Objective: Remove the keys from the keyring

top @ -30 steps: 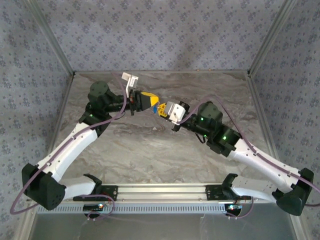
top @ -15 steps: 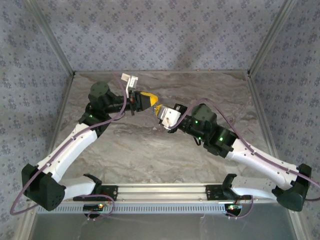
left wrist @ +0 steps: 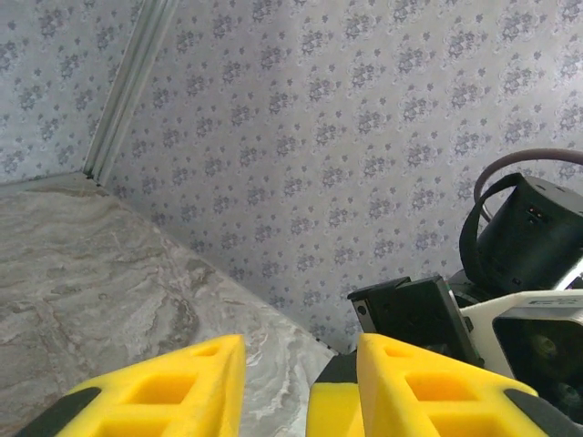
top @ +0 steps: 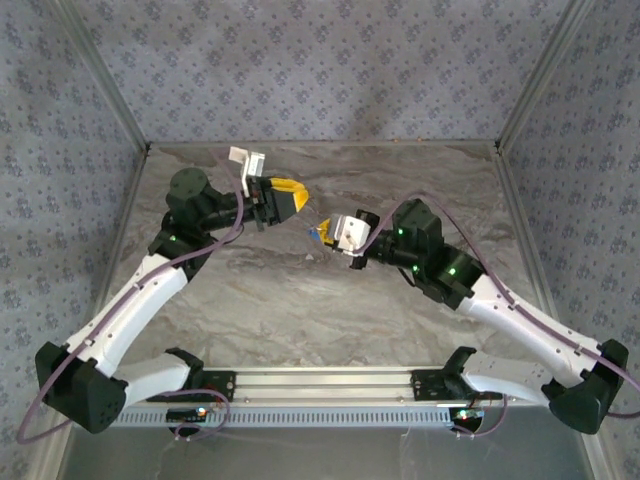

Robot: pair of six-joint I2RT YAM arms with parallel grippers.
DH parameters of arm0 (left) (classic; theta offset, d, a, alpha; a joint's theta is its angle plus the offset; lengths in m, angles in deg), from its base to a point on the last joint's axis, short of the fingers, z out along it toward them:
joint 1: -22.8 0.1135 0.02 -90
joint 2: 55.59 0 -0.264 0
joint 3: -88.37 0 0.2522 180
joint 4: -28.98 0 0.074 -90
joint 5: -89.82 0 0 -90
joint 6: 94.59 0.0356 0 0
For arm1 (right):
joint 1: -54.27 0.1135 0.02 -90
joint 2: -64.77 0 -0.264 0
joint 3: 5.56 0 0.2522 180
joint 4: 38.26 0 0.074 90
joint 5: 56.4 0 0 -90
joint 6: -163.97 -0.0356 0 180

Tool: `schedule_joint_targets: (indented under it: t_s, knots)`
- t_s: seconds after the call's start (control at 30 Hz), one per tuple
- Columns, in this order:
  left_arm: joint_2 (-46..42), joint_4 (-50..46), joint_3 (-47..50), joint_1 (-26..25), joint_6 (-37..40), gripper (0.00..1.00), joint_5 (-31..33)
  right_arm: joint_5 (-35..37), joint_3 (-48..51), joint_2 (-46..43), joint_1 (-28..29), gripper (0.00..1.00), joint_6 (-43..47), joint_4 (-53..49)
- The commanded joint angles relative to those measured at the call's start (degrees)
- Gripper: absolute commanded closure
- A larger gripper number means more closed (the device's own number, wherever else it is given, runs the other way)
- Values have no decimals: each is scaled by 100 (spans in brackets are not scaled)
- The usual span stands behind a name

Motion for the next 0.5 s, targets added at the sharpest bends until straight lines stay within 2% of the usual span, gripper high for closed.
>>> schedule_joint_targets:
  t_s: [0.0,0.2,0.47]
  knots:
    - [-125,-194,-24,60,192,59,-101,-330,-140,-134,-83,100,-180,-59]
    - [-169,-419,22,78,350,48,-390,-977,-135,-235,-386,100,-431,57]
    - [-24,108,38,131,-77,35,-1075,-2776,22,-270,-1137,100,-1317,834]
